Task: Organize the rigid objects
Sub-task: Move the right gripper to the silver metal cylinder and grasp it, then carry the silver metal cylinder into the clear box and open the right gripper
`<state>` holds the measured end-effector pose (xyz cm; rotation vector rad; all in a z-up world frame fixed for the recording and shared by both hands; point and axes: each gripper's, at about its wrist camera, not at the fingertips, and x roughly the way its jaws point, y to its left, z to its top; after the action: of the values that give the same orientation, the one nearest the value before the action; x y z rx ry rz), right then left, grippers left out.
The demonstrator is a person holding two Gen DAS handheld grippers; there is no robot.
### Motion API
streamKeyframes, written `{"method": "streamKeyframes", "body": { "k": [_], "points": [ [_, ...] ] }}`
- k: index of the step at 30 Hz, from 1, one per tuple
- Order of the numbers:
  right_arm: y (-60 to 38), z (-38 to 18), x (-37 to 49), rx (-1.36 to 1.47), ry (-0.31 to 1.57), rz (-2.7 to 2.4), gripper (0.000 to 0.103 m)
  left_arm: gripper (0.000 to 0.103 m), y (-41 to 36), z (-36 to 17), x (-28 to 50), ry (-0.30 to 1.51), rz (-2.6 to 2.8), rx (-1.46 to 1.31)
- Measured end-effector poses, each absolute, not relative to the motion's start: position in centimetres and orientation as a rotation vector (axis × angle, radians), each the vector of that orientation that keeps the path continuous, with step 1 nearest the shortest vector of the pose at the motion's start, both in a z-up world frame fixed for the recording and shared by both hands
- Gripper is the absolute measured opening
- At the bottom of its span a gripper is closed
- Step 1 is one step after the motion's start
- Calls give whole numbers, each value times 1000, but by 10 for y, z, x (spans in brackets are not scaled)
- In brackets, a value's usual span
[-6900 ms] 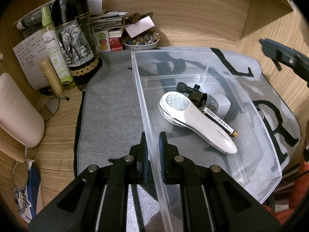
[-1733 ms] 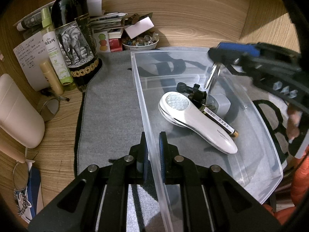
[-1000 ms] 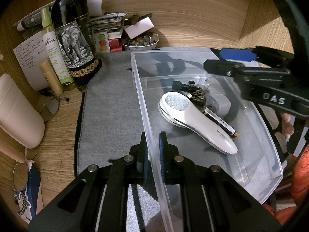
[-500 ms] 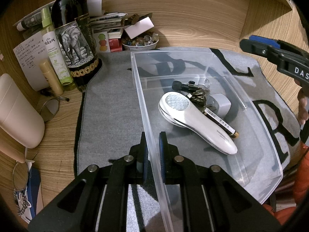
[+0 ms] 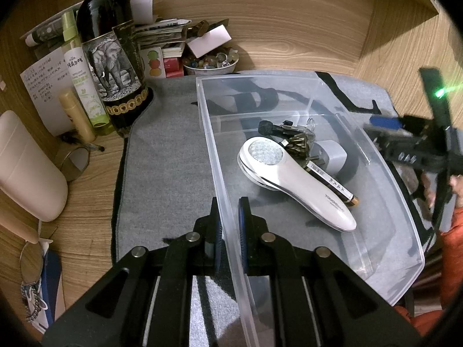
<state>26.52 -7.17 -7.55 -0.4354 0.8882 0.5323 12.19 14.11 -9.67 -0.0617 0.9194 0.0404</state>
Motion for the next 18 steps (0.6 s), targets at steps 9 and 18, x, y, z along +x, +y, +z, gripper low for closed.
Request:
{"method": "streamKeyframes", "body": {
  "k": [9, 18],
  "points": [
    [-82, -110, 274, -396, 966, 551, 33, 10, 141, -97, 122, 919, 40, -61],
    [-81, -108, 269, -399, 953, 581, 14, 10, 141, -97, 122, 919, 40, -61]
  ]
}}
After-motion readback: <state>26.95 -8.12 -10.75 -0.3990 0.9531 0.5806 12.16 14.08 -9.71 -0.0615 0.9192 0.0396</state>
